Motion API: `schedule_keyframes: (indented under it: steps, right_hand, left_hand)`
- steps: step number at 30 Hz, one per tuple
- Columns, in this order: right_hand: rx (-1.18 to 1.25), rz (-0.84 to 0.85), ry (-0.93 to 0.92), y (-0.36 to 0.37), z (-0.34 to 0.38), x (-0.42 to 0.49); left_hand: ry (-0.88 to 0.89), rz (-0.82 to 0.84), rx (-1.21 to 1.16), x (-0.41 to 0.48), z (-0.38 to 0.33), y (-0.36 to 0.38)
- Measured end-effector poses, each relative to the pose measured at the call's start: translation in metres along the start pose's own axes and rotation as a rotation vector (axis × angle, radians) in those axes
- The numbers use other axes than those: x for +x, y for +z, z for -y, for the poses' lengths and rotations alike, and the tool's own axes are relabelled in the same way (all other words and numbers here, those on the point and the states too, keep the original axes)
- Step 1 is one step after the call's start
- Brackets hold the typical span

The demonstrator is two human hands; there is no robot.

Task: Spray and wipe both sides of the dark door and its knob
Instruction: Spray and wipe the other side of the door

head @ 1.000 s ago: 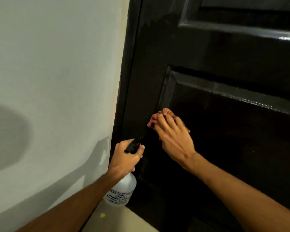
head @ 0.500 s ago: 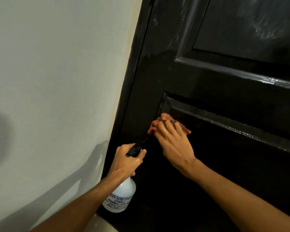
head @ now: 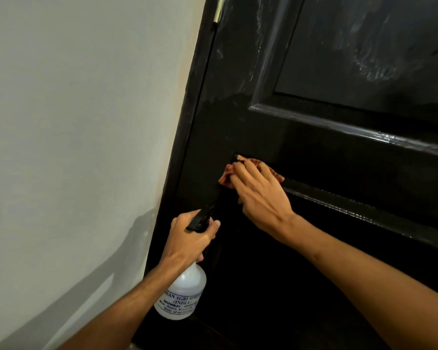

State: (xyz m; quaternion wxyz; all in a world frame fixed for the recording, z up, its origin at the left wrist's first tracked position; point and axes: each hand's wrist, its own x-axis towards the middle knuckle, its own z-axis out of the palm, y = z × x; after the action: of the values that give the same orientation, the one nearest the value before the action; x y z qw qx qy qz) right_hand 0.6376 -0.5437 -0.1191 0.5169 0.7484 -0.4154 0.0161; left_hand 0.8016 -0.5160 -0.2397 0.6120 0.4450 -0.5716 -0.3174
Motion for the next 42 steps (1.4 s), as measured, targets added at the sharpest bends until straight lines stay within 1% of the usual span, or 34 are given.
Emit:
schedule_keyframes:
  steps: [2, 3, 6, 8, 11, 13, 16, 18, 20, 23, 26, 28, 30, 32, 33, 34, 35, 38, 40, 42]
  right_hand:
    - [0.019, -0.017, 0.051, -0.002, -0.007, 0.007]
    - [0.036, 0.004, 0.049, 0.000, -0.004, 0.005]
    - [0.095, 0.087, -0.040, 0.012, 0.006, -0.017]
    - [0.090, 0.038, -0.066, 0.011, -0.005, -0.015]
    - [0.123, -0.034, 0.042, 0.003, -0.020, 0.002]
    - [0.130, -0.029, 0.074, 0.005, -0.015, 0.005]
    - [0.089, -0.006, 0.005, 0.016, -0.005, -0.013]
    - [0.095, 0.021, -0.003, 0.019, -0.004, -0.035]
    - [0.147, 0.023, 0.094, 0.016, -0.008, -0.055]
    - [0.180, -0.007, 0.302, 0.011, -0.021, -0.091]
    - [0.204, -0.054, 0.465, 0.011, -0.034, -0.147]
    - [0.226, -0.058, 0.547, 0.011, -0.034, -0.163]
    - [0.273, -0.090, 0.498, 0.008, -0.031, -0.145]
    - [0.284, -0.119, 0.344, 0.002, -0.026, -0.106]
    - [0.273, -0.115, 0.290, -0.002, -0.023, -0.084]
    - [0.265, -0.109, 0.274, -0.002, -0.020, -0.074]
    - [0.249, -0.100, 0.269, -0.002, -0.019, -0.068]
    - [0.228, -0.042, 0.282, 0.004, -0.028, -0.108]
    - [0.225, -0.057, 0.353, 0.008, -0.040, -0.141]
    - [0.207, -0.097, 0.425, 0.009, -0.044, -0.151]
  left_hand:
    - [-0.001, -0.010, 0.001, -0.001, 0.001, 0.003]
    - [-0.006, -0.011, 0.000, -0.002, 0.003, 0.006]
    - [-0.030, 0.004, -0.013, -0.006, 0.004, 0.014]
    - [-0.033, 0.011, -0.008, -0.007, 0.002, 0.015]
    - [-0.020, 0.007, -0.005, -0.004, -0.002, 0.014]
    - [-0.011, 0.002, -0.006, -0.004, -0.002, 0.014]
    - [-0.014, 0.002, 0.007, -0.009, 0.001, 0.015]
    - [-0.021, 0.013, 0.010, -0.013, 0.004, 0.015]
    - [-0.021, 0.029, 0.017, -0.016, 0.004, 0.015]
    - [-0.017, 0.041, 0.027, -0.018, 0.000, 0.011]
    - [-0.014, 0.073, 0.028, -0.025, -0.006, 0.011]
    - [-0.018, 0.092, 0.026, -0.030, -0.010, 0.015]
    - [-0.019, 0.098, -0.006, -0.032, -0.018, 0.022]
    - [-0.006, 0.085, -0.053, -0.030, -0.028, 0.030]
    - [0.008, 0.075, -0.068, -0.027, -0.033, 0.032]
    - [0.016, 0.075, -0.077, -0.028, -0.038, 0.038]
    - [0.021, 0.075, -0.081, -0.026, -0.042, 0.041]
    - [0.020, 0.126, -0.068, -0.031, -0.052, 0.054]
    - [0.028, 0.159, -0.035, -0.030, -0.061, 0.058]
    - [0.035, 0.142, -0.026, -0.024, -0.070, 0.056]
